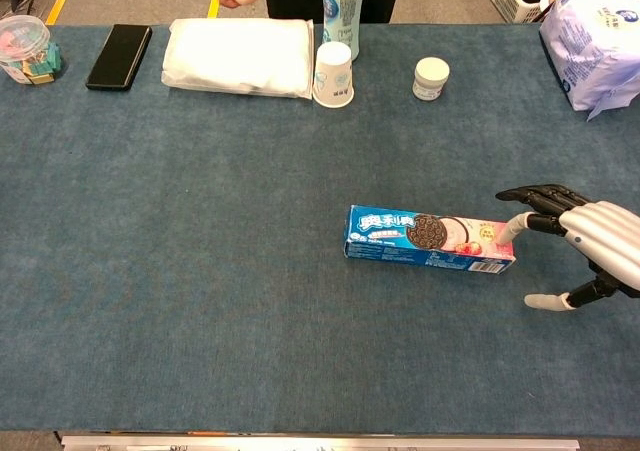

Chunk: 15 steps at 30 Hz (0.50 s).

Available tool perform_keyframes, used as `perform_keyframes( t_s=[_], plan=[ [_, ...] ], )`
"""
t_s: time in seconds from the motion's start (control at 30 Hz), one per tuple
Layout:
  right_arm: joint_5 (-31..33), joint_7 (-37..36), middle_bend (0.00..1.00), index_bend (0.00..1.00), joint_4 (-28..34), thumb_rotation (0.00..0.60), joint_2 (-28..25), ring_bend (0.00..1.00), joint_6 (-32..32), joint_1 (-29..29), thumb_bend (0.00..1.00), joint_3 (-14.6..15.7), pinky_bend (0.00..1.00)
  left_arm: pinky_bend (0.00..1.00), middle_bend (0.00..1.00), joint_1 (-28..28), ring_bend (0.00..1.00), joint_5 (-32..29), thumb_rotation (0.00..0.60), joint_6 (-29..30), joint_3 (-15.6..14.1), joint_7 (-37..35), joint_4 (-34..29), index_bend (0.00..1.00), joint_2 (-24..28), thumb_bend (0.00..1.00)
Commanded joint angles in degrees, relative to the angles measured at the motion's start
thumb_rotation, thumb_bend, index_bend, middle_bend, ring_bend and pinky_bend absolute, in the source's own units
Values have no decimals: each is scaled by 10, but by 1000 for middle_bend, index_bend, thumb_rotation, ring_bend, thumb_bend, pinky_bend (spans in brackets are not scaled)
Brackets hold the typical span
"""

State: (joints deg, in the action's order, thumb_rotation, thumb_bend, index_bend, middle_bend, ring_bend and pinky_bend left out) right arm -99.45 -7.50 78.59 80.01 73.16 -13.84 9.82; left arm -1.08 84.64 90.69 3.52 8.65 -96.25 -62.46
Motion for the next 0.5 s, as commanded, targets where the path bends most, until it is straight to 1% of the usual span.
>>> perform_keyframes(
  t_s=[0.03, 0.2, 0.3, 0.5],
  plan=[
    [-18, -35, 111, 370, -2, 600, -5, 0, 36, 2, 0, -4, 0, 472, 522, 0, 362, 2, 600, 1, 0, -2, -1, 655, 0, 276],
    [-21, -68, 171, 370, -6, 600, -12, 0, 101, 13, 0, -26, 0, 480, 523, -1, 363, 15, 600, 11, 2, -16, 9, 655, -4, 276],
    [-15, -66, 220, 374, -1, 600, -25, 21, 134, 19, 0, -46, 0, 488, 524, -2, 363, 17, 600, 11, 3, -23, 15, 655, -6, 277],
    [6, -44, 297, 464, 26, 600, -61, 96, 185, 33, 0, -83, 8, 491, 524, -1, 363, 19, 600, 14, 2, -25, 15, 655, -5, 277]
  ],
)
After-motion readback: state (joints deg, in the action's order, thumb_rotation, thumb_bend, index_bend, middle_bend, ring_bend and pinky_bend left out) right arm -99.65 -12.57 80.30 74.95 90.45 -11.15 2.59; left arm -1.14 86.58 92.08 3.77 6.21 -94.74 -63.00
